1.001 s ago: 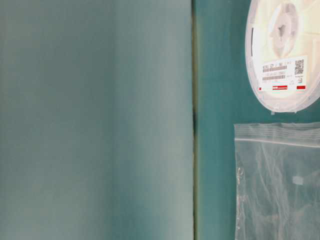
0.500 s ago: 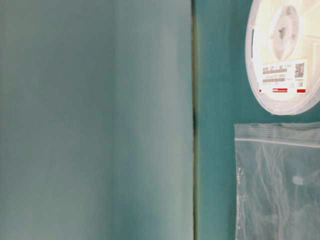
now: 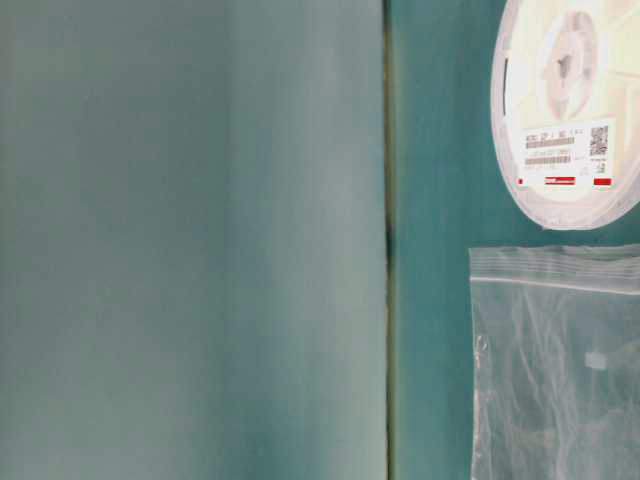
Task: Take out the reel from the clear zip bag.
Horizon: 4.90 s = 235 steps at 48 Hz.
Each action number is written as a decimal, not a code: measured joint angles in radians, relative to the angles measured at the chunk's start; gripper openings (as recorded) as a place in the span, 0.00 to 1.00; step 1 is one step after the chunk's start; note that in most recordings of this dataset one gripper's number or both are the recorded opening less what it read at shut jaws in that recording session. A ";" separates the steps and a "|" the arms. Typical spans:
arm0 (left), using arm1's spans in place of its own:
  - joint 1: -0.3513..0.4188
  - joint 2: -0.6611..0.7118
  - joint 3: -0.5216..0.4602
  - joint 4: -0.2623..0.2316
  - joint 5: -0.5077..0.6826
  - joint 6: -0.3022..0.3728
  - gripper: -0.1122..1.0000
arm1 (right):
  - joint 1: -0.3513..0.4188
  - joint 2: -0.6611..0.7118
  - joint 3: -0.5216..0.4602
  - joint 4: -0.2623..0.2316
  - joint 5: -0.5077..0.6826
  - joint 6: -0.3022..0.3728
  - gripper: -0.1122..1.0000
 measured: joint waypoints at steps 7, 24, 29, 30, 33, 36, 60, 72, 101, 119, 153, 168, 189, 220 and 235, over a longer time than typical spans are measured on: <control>0.000 -0.067 -0.011 -0.002 0.055 0.063 0.94 | 0.000 -0.074 0.000 -0.041 0.002 -0.015 0.90; -0.005 -0.160 -0.041 0.000 0.089 0.262 0.94 | 0.000 -0.261 -0.011 -0.199 0.017 -0.101 0.90; -0.020 -0.164 -0.054 -0.002 0.091 0.314 0.94 | 0.000 -0.311 -0.028 -0.272 0.057 -0.144 0.90; -0.025 -0.164 -0.055 0.000 0.089 0.324 0.94 | 0.000 -0.319 -0.029 -0.287 0.066 -0.155 0.90; -0.043 -0.166 -0.058 0.000 0.091 0.357 0.94 | 0.000 -0.339 -0.031 -0.339 0.094 -0.186 0.90; -0.064 -0.166 -0.061 0.000 0.091 0.388 0.94 | 0.006 -0.357 -0.031 -0.385 0.117 -0.212 0.90; -0.144 -0.190 -0.077 -0.002 0.091 0.575 0.94 | 0.048 -0.431 -0.035 -0.488 0.150 -0.325 0.90; -0.144 -0.229 -0.083 -0.002 0.089 0.606 0.94 | 0.052 -0.431 -0.035 -0.488 0.147 -0.342 0.90; -0.144 -0.236 -0.083 -0.002 0.091 0.640 0.94 | 0.054 -0.431 -0.034 -0.489 0.141 -0.368 0.90; -0.144 -0.236 -0.083 -0.002 0.091 0.640 0.94 | 0.054 -0.431 -0.035 -0.489 0.143 -0.370 0.90; -0.144 -0.235 -0.083 -0.002 0.091 0.638 0.94 | 0.052 -0.431 -0.035 -0.489 0.141 -0.368 0.90; -0.144 -0.236 -0.083 0.000 0.091 0.637 0.94 | 0.054 -0.433 -0.035 -0.489 0.141 -0.368 0.90; -0.144 -0.242 -0.083 -0.002 0.091 0.635 0.94 | 0.054 -0.479 -0.034 -0.489 0.103 -0.368 0.90; -0.143 -0.244 -0.083 0.000 0.091 0.632 0.94 | 0.054 -0.479 -0.026 -0.488 0.018 -0.374 0.90; -0.144 -0.244 -0.083 0.000 0.091 0.632 0.94 | 0.054 -0.479 -0.023 -0.489 0.025 -0.374 0.90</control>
